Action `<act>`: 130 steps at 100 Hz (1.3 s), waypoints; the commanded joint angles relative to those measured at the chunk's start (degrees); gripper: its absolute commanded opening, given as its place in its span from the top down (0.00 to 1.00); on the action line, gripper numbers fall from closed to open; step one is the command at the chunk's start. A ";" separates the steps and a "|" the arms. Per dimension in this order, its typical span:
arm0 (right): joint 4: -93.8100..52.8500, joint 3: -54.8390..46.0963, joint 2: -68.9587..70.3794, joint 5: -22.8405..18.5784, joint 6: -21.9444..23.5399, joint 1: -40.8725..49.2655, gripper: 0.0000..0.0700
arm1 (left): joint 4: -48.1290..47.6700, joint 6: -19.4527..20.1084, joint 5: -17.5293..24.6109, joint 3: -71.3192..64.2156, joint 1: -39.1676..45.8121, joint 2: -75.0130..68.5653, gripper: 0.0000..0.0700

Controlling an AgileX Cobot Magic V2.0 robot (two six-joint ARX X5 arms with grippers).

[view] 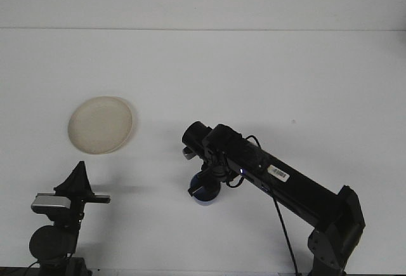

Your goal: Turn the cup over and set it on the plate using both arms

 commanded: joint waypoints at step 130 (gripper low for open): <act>-3.02 9.40 -23.87 -6.16 -18.40 -44.61 0.28 | 0.57 -0.15 -0.02 -1.09 -0.02 -0.09 0.98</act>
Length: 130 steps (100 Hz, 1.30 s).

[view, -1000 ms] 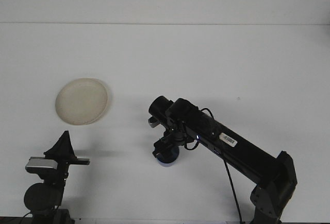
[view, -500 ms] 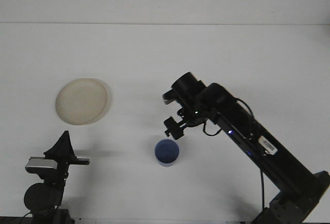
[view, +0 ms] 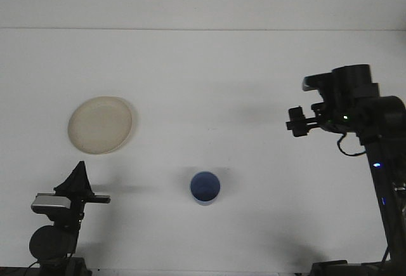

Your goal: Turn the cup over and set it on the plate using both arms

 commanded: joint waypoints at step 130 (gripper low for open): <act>61.61 -70.71 -59.65 -0.63 5.40 -6.69 0.28 | 0.55 -0.15 -0.02 -1.09 -0.02 -0.09 0.98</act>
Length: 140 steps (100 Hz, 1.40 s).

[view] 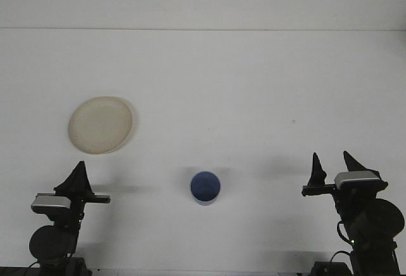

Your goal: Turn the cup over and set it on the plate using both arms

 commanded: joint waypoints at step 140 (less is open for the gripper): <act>9.33 -4.33 0.07 -1.07 1.42 0.37 0.29 | -2.36 -1.29 -0.02 3.10 -0.02 0.02 0.98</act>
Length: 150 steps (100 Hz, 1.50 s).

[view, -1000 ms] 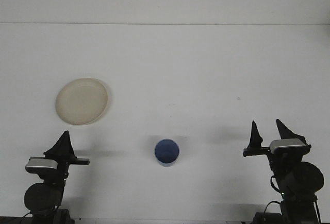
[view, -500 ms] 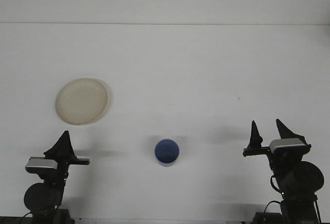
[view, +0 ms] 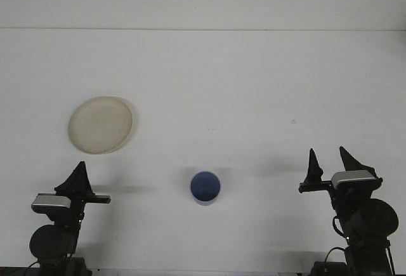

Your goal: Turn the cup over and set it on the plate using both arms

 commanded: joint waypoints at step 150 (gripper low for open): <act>0.63 0.17 0.02 -0.07 0.74 0.07 0.29 | -68.26 -1.07 3.28 67.69 -0.02 52.35 0.88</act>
